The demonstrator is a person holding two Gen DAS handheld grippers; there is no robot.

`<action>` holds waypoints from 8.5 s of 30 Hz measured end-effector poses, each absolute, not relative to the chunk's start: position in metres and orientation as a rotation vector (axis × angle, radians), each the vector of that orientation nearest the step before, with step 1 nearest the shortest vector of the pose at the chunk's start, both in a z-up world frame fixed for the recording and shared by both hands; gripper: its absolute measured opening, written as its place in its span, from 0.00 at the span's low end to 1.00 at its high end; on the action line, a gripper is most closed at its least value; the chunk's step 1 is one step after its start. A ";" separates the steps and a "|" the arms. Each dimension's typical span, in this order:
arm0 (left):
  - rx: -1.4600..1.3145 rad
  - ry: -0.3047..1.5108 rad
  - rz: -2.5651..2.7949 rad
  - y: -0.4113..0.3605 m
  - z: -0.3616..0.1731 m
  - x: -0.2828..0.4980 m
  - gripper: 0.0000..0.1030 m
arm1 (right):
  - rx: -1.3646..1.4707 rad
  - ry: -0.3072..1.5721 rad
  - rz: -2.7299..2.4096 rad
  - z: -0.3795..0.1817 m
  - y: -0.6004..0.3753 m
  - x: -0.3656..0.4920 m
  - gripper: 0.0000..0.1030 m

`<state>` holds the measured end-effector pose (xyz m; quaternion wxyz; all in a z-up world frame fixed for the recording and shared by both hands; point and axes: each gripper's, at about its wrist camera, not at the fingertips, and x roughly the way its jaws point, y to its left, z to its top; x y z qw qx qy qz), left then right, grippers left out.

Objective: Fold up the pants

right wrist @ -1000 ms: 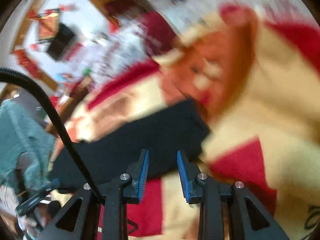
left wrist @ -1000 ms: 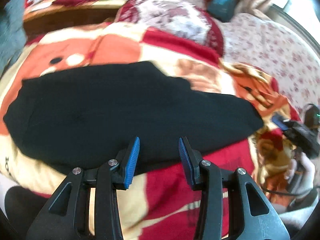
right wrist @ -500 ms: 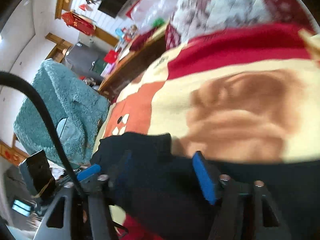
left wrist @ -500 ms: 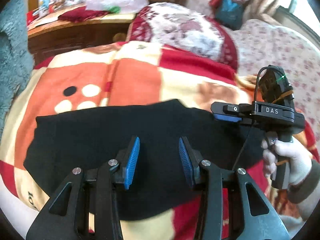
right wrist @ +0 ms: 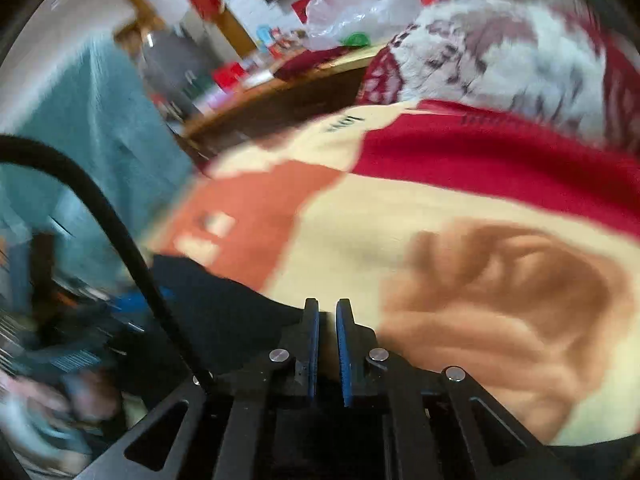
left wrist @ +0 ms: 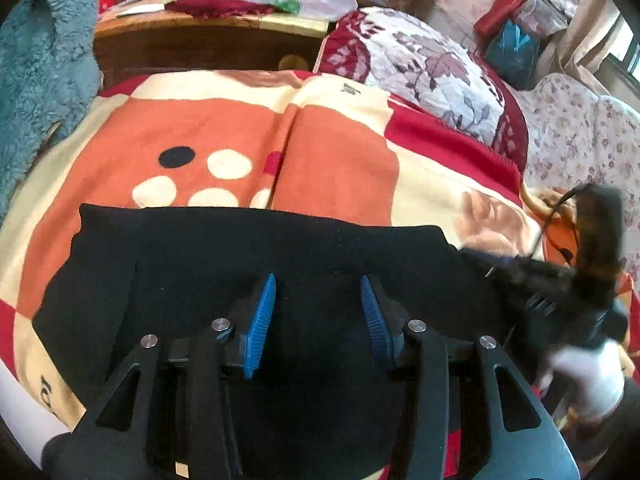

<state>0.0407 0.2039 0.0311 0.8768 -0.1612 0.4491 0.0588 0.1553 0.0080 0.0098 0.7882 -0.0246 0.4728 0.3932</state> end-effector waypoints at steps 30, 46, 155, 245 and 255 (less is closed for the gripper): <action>-0.284 0.970 0.171 0.188 0.048 -0.038 0.43 | 0.050 1.045 0.875 0.029 -0.067 0.045 0.52; -0.209 0.935 0.018 0.117 0.069 -0.009 0.43 | 0.184 1.045 0.651 0.032 -0.156 0.035 0.59; -0.326 1.066 -0.055 0.139 0.036 0.054 0.50 | 0.422 1.115 0.872 0.007 -0.119 0.110 0.49; -0.784 0.952 0.271 0.285 0.028 -0.094 0.41 | -0.262 1.020 1.234 0.086 0.161 0.068 0.50; -0.867 0.940 0.230 0.292 0.020 -0.087 0.45 | -0.340 1.008 1.247 0.078 0.196 0.086 0.55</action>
